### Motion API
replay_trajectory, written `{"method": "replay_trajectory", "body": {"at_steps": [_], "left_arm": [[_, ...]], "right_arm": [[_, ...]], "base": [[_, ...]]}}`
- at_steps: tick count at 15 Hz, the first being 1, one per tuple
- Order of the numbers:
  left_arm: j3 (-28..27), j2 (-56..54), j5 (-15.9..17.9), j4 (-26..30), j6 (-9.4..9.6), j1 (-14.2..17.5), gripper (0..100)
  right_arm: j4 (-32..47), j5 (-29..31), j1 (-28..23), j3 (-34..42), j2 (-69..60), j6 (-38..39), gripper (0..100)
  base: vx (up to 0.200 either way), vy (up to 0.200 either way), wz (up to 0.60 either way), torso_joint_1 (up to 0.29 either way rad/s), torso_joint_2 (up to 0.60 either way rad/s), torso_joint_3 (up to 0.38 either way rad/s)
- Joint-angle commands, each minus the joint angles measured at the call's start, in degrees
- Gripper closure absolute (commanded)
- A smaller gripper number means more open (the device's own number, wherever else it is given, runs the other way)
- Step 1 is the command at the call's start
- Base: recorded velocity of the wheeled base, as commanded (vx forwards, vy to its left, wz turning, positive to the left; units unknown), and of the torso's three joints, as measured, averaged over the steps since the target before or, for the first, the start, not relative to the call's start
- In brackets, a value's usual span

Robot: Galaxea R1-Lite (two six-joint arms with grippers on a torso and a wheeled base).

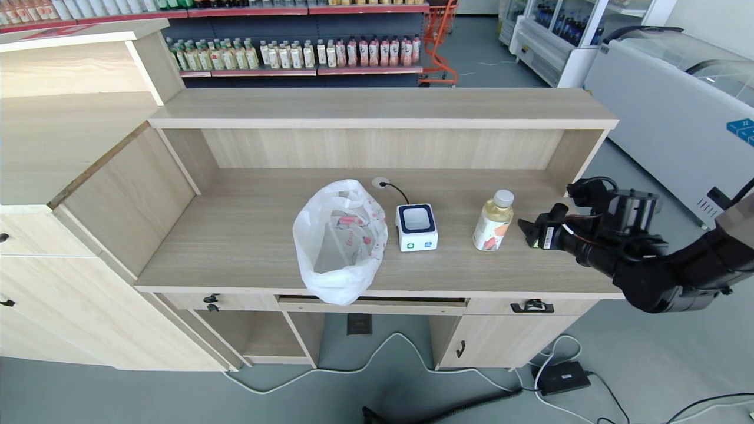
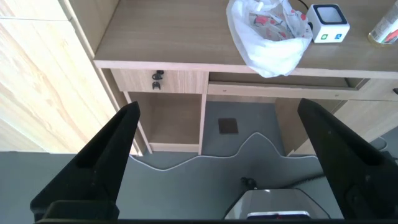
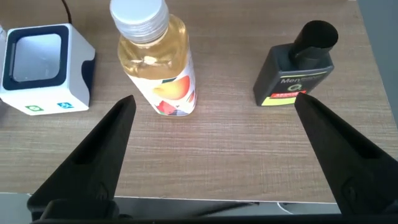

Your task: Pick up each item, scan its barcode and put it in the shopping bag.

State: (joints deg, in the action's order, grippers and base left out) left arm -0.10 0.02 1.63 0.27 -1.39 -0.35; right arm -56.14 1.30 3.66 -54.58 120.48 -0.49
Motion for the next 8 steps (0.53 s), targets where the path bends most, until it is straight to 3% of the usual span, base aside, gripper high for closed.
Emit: {"method": "replay_trajectory", "body": {"at_steps": [1, 8], "left_arm": [[0.01, -0.02, -0.05, 0.00, -0.02, 0.00, 0], [0.01, -0.02, -0.05, 0.00, -0.02, 0.00, 0]], "right_arm": [[-1.52, 0.54, 0.91, -2.38, 4.15, -0.13, 0], [-2.75, 6.43, 2.14, -6.24, 8.81, -0.22, 0]], "base": [[0.000, 0.000, 0.00, 0.000, 0.00, 0.000], [0.000, 0.000, 0.00, 0.000, 0.00, 0.000]]}}
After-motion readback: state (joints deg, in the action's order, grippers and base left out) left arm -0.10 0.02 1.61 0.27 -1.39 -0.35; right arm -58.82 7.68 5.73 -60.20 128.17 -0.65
